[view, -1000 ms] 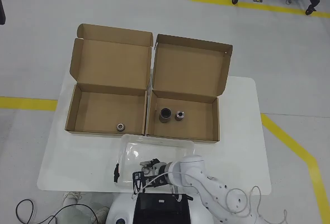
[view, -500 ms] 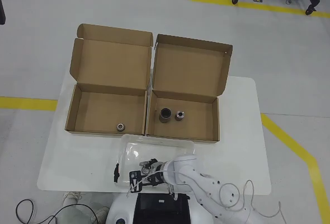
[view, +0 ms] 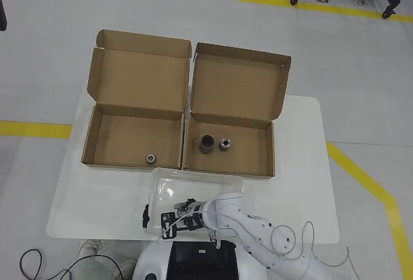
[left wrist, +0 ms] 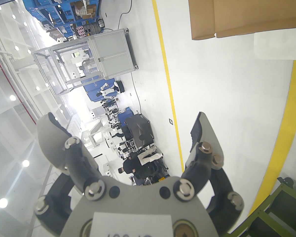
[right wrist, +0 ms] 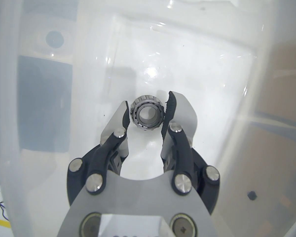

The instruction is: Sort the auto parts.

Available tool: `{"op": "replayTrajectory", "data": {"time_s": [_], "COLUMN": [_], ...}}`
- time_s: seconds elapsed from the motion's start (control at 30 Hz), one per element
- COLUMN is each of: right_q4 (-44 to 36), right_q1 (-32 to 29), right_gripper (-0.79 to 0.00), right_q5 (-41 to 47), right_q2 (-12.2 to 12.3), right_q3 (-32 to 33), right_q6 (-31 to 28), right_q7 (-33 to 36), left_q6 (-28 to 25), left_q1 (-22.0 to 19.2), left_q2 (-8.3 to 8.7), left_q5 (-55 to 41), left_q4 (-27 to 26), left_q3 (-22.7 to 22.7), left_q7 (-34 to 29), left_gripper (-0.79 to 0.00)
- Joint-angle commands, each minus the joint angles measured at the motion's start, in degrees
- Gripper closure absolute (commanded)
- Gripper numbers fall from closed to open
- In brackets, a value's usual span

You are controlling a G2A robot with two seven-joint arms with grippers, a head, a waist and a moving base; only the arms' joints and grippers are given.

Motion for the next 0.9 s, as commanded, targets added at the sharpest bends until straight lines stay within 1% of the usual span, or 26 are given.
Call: {"op": "replayTrajectory", "data": {"time_s": [0.0,0.03,0.1,0.27,0.53,0.67,0.8,0.87], "right_q4": [-0.2,-0.4,-0.9,-2.9,-5.2,-5.9,-5.8,-5.9], "right_q1": [0.1,0.1,0.0,-0.7,-2.4,-3.4,-4.6,-5.3], "right_gripper": [-0.102,-0.049,0.0,0.0,0.0,0.0,0.0,0.0], "right_q5": [-0.2,-0.3,-0.4,-0.6,-1.0,-0.4,1.1,0.7], "right_q2": [0.0,0.0,0.1,0.6,1.8,2.3,3.1,3.5], "right_q3": [0.0,-0.1,0.0,0.6,3.1,4.5,6.6,7.5], "right_q6": [0.6,0.6,0.9,1.1,1.8,2.2,1.8,1.9], "right_q7": [-0.1,0.0,0.0,0.0,-1.9,-4.9,-10.7,-12.4], "left_q6": [0.0,0.0,0.0,0.0,0.0,0.0,0.0,0.0], "left_q1": [0.0,0.0,0.0,0.0,0.0,0.0,0.0,0.0], "left_q2": [0.0,0.0,0.0,0.0,0.0,0.0,0.0,0.0], "left_q5": [0.0,0.0,0.0,0.0,0.0,0.0,0.0,0.0], "left_q4": [0.0,0.0,0.0,0.0,0.0,0.0,0.0,0.0], "left_q3": [0.0,0.0,0.0,0.0,0.0,0.0,0.0,0.0], "left_q7": [0.0,0.0,0.0,0.0,0.0,0.0,0.0,0.0], "left_gripper": [-0.785,-0.785,-0.785,-0.785,-0.785,-0.785,-0.785,-0.785]}}
